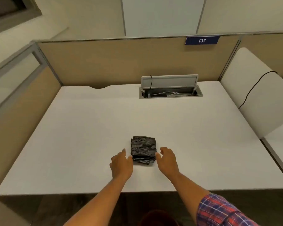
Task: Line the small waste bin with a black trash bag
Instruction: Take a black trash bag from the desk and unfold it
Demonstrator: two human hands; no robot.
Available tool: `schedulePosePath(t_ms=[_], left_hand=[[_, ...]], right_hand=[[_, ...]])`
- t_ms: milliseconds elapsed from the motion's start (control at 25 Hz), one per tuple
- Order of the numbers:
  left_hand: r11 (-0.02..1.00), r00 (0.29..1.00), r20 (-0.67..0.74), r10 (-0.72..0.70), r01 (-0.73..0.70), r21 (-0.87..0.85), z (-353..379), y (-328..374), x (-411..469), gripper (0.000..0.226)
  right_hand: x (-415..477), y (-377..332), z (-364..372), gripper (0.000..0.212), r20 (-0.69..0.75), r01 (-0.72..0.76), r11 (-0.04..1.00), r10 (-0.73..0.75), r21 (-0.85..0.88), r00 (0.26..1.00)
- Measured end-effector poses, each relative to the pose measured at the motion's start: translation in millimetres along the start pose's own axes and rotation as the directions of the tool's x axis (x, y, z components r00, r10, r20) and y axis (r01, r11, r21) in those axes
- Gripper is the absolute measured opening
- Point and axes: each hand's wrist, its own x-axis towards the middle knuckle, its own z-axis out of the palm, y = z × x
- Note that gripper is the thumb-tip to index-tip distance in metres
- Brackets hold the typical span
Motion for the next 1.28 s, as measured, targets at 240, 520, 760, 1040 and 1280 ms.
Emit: schedulePosePath(t_ms=[240, 520, 760, 1040, 1280], left_hand=[[0.969, 0.990, 0.069, -0.125, 0.137, -0.207, 14, 7, 29, 0.028], [0.960, 0.993, -0.010, -0.121, 0.115, -0.256, 25, 7, 25, 0.025], [0.936, 0.971, -0.061, -0.230, 0.204, -0.288, 19, 16, 14, 0.031], [0.416, 0.929, 0.236, -0.286, 0.342, -0.843, -5, 25, -31, 0.021], [0.035, 0.867, 0.492, 0.084, 0.491, -0.871, -7, 37, -86, 0.035]], right_hand=[[48, 4, 11, 0.052, 0.026, -0.144, 0.988, 0.143, 0.059, 0.989], [58, 3, 18, 0.037, 0.039, -0.225, 0.957, 0.222, 0.183, 0.974], [47, -10, 9, 0.028, 0.121, -0.330, 0.806, 0.312, 0.491, 0.942], [-1, -16, -38, 0.018, 0.346, -0.382, 0.424, 0.164, 0.821, 0.924], [-38, 7, -73, 0.018, 0.368, -0.359, 0.576, 0.108, 0.734, 0.924]])
